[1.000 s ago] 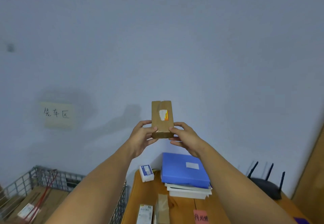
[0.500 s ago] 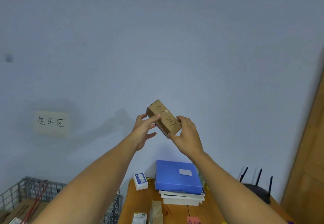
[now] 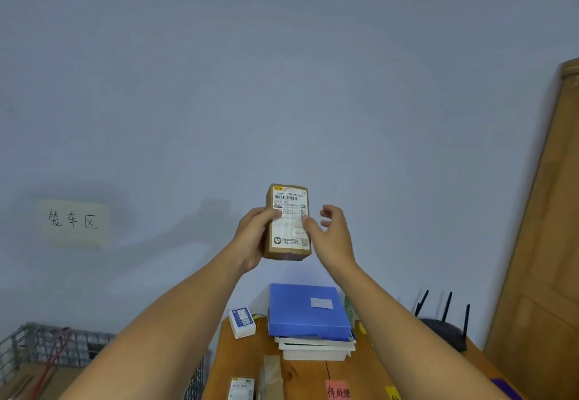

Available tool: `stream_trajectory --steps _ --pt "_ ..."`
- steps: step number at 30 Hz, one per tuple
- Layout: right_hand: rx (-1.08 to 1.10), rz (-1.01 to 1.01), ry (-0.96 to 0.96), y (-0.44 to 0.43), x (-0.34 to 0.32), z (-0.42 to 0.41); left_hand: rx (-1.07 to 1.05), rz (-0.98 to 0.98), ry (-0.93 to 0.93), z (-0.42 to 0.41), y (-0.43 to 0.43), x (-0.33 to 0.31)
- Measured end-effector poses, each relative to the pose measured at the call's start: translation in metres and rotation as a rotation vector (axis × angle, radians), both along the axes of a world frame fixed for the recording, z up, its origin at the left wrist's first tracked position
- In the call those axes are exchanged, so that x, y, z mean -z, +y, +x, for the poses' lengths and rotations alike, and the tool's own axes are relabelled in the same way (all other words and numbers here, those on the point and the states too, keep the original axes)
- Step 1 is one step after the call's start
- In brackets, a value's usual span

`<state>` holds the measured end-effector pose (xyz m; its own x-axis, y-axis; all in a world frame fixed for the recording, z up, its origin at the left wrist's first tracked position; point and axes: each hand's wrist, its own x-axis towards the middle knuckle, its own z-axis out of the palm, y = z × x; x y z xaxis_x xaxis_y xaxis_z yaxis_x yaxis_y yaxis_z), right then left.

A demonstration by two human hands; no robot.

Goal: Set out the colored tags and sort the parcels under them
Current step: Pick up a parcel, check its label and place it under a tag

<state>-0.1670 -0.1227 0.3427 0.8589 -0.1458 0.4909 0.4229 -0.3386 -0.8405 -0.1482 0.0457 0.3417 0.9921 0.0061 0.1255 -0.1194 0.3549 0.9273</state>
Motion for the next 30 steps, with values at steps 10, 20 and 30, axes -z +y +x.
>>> stream_trajectory --steps 10,20,30 --pt "-0.375 0.307 0.282 -0.010 0.010 -0.005 0.066 0.100 -0.022 -0.003 0.004 0.002" --pt "-0.329 0.277 0.240 -0.020 0.013 -0.008 0.026 0.152 -0.105 -0.006 0.012 0.006" --pt "-0.353 0.252 0.284 -0.024 0.023 -0.003 0.056 0.168 -0.118 -0.006 0.015 0.014"
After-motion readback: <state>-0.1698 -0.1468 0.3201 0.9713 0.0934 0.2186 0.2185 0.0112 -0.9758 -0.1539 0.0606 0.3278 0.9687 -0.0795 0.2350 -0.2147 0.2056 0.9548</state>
